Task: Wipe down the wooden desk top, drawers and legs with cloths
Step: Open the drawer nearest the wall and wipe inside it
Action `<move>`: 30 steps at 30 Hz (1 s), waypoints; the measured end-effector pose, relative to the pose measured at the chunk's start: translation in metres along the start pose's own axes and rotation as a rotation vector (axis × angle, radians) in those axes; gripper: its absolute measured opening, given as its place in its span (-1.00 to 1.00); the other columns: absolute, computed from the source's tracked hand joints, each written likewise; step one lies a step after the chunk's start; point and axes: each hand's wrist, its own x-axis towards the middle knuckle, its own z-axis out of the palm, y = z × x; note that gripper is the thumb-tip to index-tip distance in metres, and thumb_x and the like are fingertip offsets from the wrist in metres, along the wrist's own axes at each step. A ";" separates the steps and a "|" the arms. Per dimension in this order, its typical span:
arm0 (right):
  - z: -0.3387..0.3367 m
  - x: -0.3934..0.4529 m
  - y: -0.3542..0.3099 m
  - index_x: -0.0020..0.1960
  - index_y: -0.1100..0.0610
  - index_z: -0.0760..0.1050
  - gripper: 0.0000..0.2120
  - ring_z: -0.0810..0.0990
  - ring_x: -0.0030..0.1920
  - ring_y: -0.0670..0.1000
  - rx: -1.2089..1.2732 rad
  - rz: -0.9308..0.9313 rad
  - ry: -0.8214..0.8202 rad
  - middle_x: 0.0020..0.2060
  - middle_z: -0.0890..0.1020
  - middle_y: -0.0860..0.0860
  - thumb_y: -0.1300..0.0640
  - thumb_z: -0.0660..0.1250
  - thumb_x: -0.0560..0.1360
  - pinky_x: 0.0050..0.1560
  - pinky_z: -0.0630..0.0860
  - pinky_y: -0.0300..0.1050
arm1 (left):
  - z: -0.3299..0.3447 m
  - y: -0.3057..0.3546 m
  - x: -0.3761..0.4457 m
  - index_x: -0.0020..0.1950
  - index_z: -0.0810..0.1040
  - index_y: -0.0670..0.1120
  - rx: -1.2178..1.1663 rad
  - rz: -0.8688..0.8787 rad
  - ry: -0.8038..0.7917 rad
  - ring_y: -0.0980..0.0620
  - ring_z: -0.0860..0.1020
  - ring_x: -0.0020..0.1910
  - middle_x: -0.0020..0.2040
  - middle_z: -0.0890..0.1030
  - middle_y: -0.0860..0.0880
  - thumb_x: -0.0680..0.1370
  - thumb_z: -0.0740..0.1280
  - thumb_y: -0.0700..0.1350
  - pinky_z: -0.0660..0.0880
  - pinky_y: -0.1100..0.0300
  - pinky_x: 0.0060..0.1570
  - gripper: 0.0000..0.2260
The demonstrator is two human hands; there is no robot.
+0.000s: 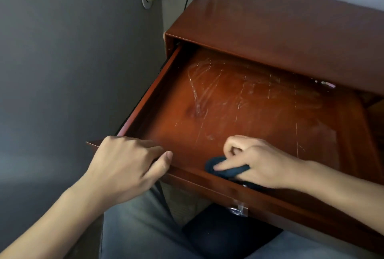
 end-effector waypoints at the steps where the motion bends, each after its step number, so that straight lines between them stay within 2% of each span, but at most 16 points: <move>1: 0.002 0.013 -0.005 0.31 -0.20 0.61 -0.51 0.46 -0.13 -0.10 0.045 0.006 -0.009 -0.03 0.42 -0.19 0.20 0.54 0.48 -0.12 0.49 -0.06 | -0.002 0.000 0.001 -0.09 0.58 0.12 0.002 0.008 -0.007 0.10 0.58 -0.21 -0.16 0.60 0.15 0.64 -0.36 0.29 0.47 0.10 -0.31 -0.28; 3: 0.005 0.048 -0.019 0.30 -0.13 0.63 -0.55 0.52 -0.14 -0.08 0.089 -0.014 -0.009 -0.02 0.49 -0.12 0.21 0.52 0.47 -0.10 0.51 -0.02 | -0.006 0.005 0.004 -0.16 0.53 0.06 0.002 0.040 -0.007 0.05 0.57 -0.27 -0.22 0.57 0.11 0.66 -0.28 0.28 0.45 0.09 -0.34 -0.36; 6: 0.004 0.100 -0.045 0.27 -0.09 0.66 -0.61 0.55 -0.03 0.01 0.064 -0.058 -0.011 -0.03 0.57 -0.01 0.16 0.49 0.48 -0.01 0.52 -0.01 | -0.004 0.019 0.007 -0.31 0.43 -0.01 0.053 0.070 0.007 -0.06 0.52 -0.43 -0.39 0.50 0.03 0.66 -0.03 0.22 0.27 0.12 -0.46 -0.50; 9: -0.006 0.117 -0.054 0.26 -0.07 0.67 -0.62 0.50 -0.03 -0.08 0.083 -0.024 -0.061 -0.01 0.60 -0.02 0.17 0.49 0.46 0.04 0.51 -0.07 | -0.005 0.026 0.008 -0.36 0.43 -0.01 0.063 -0.002 0.015 -0.07 0.48 -0.50 -0.46 0.44 0.03 0.60 0.06 0.19 0.07 0.17 -0.48 -0.56; 11: -0.012 0.103 -0.054 0.31 -0.07 0.63 -0.61 0.49 0.01 -0.11 0.093 -0.006 -0.129 0.05 0.59 -0.04 0.14 0.46 0.50 0.08 0.49 -0.11 | -0.006 0.028 0.006 -0.36 0.42 0.00 0.042 -0.016 0.018 -0.04 0.48 -0.49 -0.45 0.43 0.04 0.59 0.06 0.20 0.09 0.17 -0.49 -0.57; 13: -0.020 0.080 -0.053 0.37 -0.11 0.58 -0.60 0.52 0.07 -0.10 0.098 0.022 -0.209 0.11 0.59 -0.06 0.11 0.39 0.55 0.12 0.48 -0.15 | -0.009 0.038 0.008 -0.36 0.38 0.00 0.014 0.010 0.026 -0.02 0.43 -0.50 -0.45 0.38 0.07 0.59 0.06 0.21 0.24 0.15 -0.50 -0.57; 15: -0.029 0.054 -0.047 0.39 -0.16 0.54 -0.59 0.54 0.12 -0.13 0.115 0.083 -0.270 0.16 0.61 -0.14 0.09 0.36 0.56 0.19 0.51 -0.10 | -0.012 0.057 0.015 -0.34 0.39 0.01 0.000 0.077 0.023 -0.02 0.39 -0.52 -0.44 0.34 0.08 0.61 0.06 0.25 0.26 0.15 -0.50 -0.55; 17: -0.039 0.024 -0.038 0.39 -0.22 0.52 -0.61 0.56 0.19 -0.16 0.133 0.174 -0.315 0.22 0.62 -0.22 0.00 0.36 0.58 0.26 0.52 -0.06 | -0.011 0.080 0.023 -0.28 0.45 0.02 -0.007 0.159 0.014 -0.05 0.48 -0.46 -0.38 0.44 0.07 0.63 -0.01 0.33 0.24 0.15 -0.47 -0.49; 20: -0.048 -0.025 -0.027 0.37 -0.31 0.50 -0.67 0.62 0.23 -0.08 0.236 0.319 -0.346 0.26 0.60 -0.28 -0.18 0.27 0.61 0.35 0.49 0.01 | -0.007 0.111 0.032 -0.17 0.47 0.05 -0.043 0.235 -0.025 -0.04 0.55 -0.36 -0.29 0.50 0.07 0.63 -0.13 0.39 0.34 0.12 -0.43 -0.43; 23: -0.054 -0.076 -0.022 0.35 -0.27 0.54 -0.71 0.50 0.33 -0.27 0.340 0.454 -0.314 0.30 0.56 -0.36 -0.15 0.20 0.68 0.47 0.34 -0.12 | -0.004 0.136 0.041 -0.10 0.44 0.09 -0.112 0.326 -0.077 -0.01 0.59 -0.28 -0.23 0.54 0.08 0.62 -0.23 0.39 0.44 0.08 -0.34 -0.42; 26: -0.061 -0.127 -0.018 0.31 -0.22 0.60 -0.74 0.50 0.29 -0.36 0.341 0.548 -0.285 0.25 0.59 -0.37 -0.12 0.25 0.67 0.42 0.36 -0.23 | -0.006 0.165 0.049 0.02 0.45 0.12 -0.168 0.458 -0.204 0.05 0.61 -0.17 -0.13 0.59 0.10 0.64 -0.27 0.36 0.54 0.04 -0.16 -0.42; 30: -0.069 -0.184 -0.009 0.16 -0.22 0.69 -0.81 0.58 0.09 -0.37 0.287 0.694 -0.253 0.03 0.65 -0.43 -0.13 0.43 0.56 0.18 0.42 -0.32 | -0.008 0.198 0.062 0.33 0.45 0.17 -0.235 0.542 -0.394 0.04 0.61 0.10 0.12 0.63 0.13 0.63 -0.19 0.41 0.54 0.00 0.09 -0.42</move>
